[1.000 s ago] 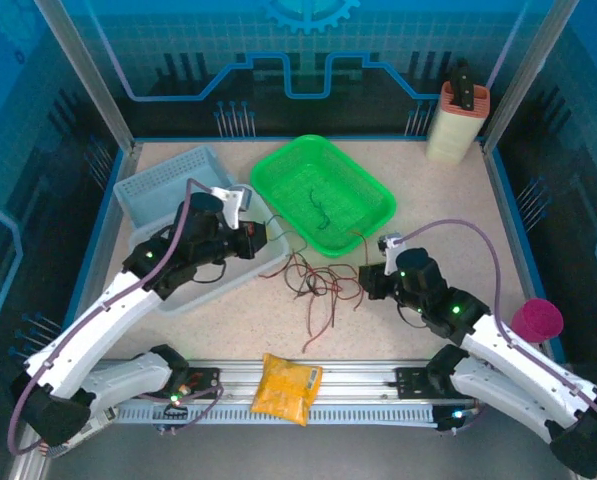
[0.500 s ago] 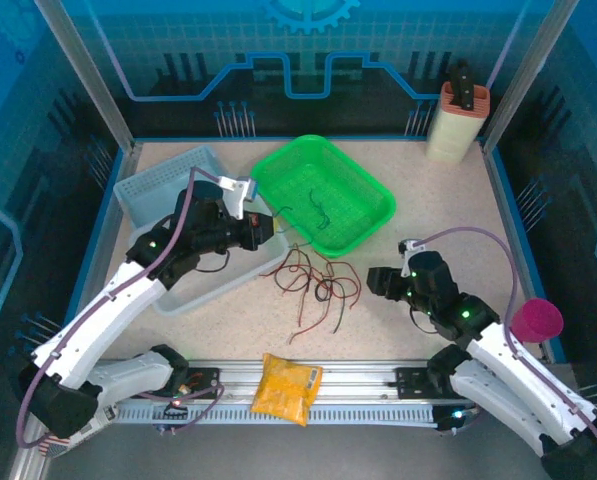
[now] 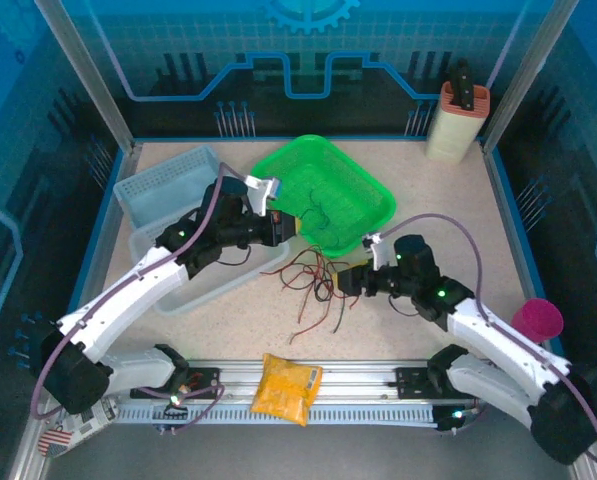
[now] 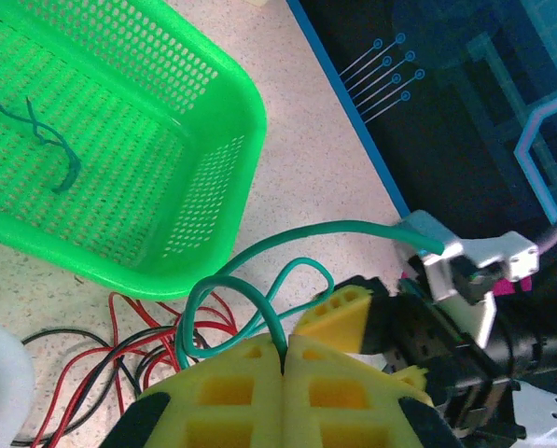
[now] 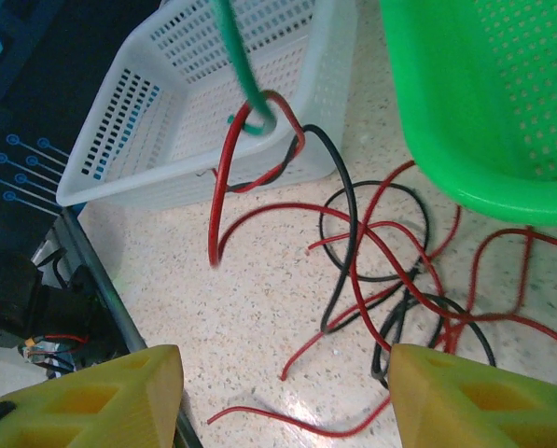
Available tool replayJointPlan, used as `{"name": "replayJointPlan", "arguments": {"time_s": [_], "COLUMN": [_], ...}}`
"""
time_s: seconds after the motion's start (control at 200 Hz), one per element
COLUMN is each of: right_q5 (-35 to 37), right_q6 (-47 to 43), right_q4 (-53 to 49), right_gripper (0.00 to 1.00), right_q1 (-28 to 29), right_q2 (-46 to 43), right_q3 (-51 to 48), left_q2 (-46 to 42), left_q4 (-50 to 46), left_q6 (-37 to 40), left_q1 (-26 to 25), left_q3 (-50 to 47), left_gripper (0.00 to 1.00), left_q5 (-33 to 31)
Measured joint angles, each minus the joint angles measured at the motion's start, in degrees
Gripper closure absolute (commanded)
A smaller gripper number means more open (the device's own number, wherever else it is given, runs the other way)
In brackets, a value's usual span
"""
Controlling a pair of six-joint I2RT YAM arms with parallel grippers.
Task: Untangle the cables
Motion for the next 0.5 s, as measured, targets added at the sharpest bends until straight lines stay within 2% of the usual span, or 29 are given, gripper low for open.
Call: {"name": "replayJointPlan", "arguments": {"time_s": [0.165, 0.37, 0.435, 0.5], "right_q5": [-0.52, 1.22, 1.81, 2.73], "right_q6": [3.10, 8.02, 9.07, 9.77], "right_q4": [8.07, 18.32, 20.44, 21.73], "right_gripper": [0.40, 0.42, 0.48, 0.58], "right_q1": [2.36, 3.41, 3.87, 4.28], "right_q2": [6.93, 9.90, 10.23, 10.43], "right_q3": [0.04, 0.02, 0.02, 0.02], "left_q2": [0.04, 0.13, 0.20, 0.26], "left_q4": [0.85, 2.08, 2.47, 2.71], "left_q6": [-0.42, -0.72, -0.94, -1.36], "left_q1": [-0.35, -1.31, -1.42, -1.42], "left_q3": [0.00, 0.00, 0.00, 0.00], "left_gripper": [1.00, 1.00, 1.00, 1.00], "left_q5": [0.04, 0.20, 0.20, 0.20]}}
